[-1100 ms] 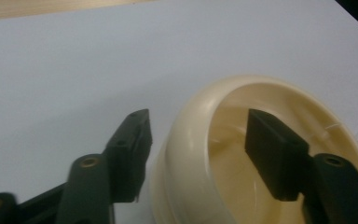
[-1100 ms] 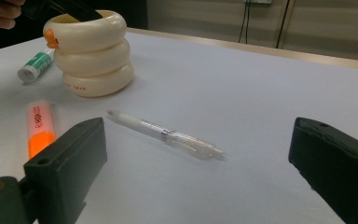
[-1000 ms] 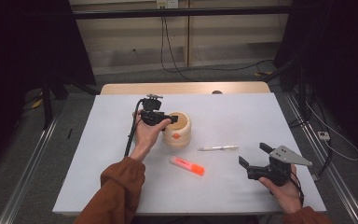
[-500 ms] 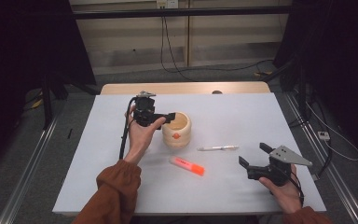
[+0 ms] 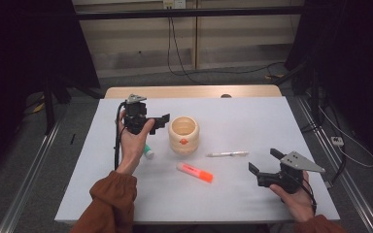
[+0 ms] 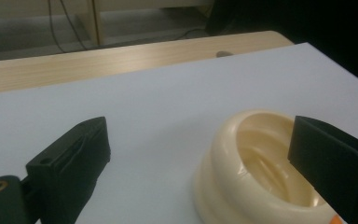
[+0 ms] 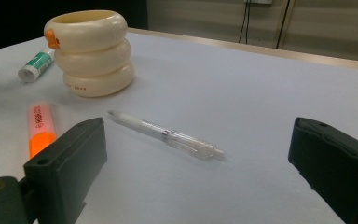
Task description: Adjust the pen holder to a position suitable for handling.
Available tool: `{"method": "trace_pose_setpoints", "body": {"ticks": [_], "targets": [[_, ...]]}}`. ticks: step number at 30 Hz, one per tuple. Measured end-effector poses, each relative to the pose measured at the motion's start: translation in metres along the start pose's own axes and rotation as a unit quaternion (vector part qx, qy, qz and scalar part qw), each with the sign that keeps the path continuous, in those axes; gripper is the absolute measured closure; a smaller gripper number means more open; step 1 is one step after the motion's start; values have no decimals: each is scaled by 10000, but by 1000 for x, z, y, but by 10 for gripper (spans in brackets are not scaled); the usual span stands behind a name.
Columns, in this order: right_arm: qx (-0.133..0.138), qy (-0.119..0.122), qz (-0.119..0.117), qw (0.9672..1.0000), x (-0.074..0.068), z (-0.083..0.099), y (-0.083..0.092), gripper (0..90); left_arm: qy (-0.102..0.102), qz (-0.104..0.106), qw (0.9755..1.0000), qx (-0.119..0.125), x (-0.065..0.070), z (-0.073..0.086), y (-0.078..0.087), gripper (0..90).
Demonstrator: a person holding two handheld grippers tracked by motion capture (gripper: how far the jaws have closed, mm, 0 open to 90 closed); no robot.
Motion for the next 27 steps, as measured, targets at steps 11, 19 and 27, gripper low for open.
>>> {"method": "trace_pose_setpoints", "body": {"ticks": [11, 19, 27], "targets": [[2, -77, 9, 10000, 0, -1, -1, 39, -12, -76, 9999, 104, -6, 14, 21, 53], [-3, -72, 21, 10000, 1, 0, -1, 39, -35, -104, 9999, 107, -5, 28, 30, 53], [8, -54, 12, 10000, 0, 0, 1, 39, -130, -195, 9995, 219, -4, 40, 40, 53]]}}
Point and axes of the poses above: each handheld gripper's, and its own axes: y roughly backward along the jaws, z roughly out of its underside, x roughly to its right, the point moved 9 cm from there along -y, roughly forward along the jaws, and after that the axes turned 2 degrees about -y, right-handed, at the moved point
